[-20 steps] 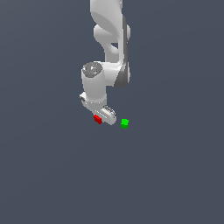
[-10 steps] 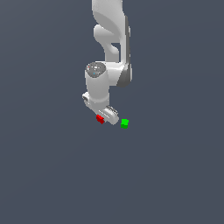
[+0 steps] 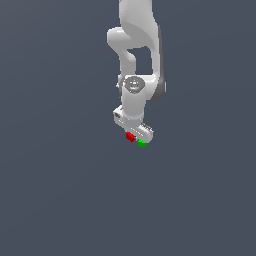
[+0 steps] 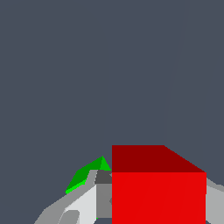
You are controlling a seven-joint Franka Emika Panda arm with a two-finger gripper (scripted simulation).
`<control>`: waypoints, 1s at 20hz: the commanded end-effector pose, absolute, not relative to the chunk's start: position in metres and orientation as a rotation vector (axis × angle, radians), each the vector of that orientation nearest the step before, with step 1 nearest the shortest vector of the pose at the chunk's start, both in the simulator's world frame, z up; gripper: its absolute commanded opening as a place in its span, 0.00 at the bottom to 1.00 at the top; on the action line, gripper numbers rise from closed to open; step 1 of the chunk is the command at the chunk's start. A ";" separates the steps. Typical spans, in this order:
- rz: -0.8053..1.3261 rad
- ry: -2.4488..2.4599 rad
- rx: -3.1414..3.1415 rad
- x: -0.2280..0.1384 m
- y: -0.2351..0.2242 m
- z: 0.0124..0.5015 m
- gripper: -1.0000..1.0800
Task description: Stack the red cube on top of the green cube.
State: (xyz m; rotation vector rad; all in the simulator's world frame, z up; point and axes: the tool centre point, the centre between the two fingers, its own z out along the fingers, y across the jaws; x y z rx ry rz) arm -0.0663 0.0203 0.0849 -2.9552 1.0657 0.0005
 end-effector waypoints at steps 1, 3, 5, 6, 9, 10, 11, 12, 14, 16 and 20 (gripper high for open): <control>-0.001 1.066 -2.955 -0.069 0.041 0.078 0.00; -0.001 1.066 -2.955 -0.071 0.054 0.074 0.00; -0.001 1.066 -2.955 -0.072 0.064 0.070 0.00; 0.000 1.066 -2.955 -0.072 0.068 0.069 0.00; 0.000 1.066 -2.955 -0.072 0.076 0.066 0.00; 0.000 1.066 -2.955 -0.072 0.077 0.066 0.00; 0.000 1.066 -2.955 -0.072 0.077 0.066 0.00; 0.000 1.066 -2.955 -0.072 0.077 0.066 0.96; 0.000 1.066 -2.955 -0.072 0.077 0.066 0.96; 0.000 1.066 -2.955 -0.072 0.077 0.066 0.96; 0.000 1.066 -2.955 -0.072 0.077 0.066 0.96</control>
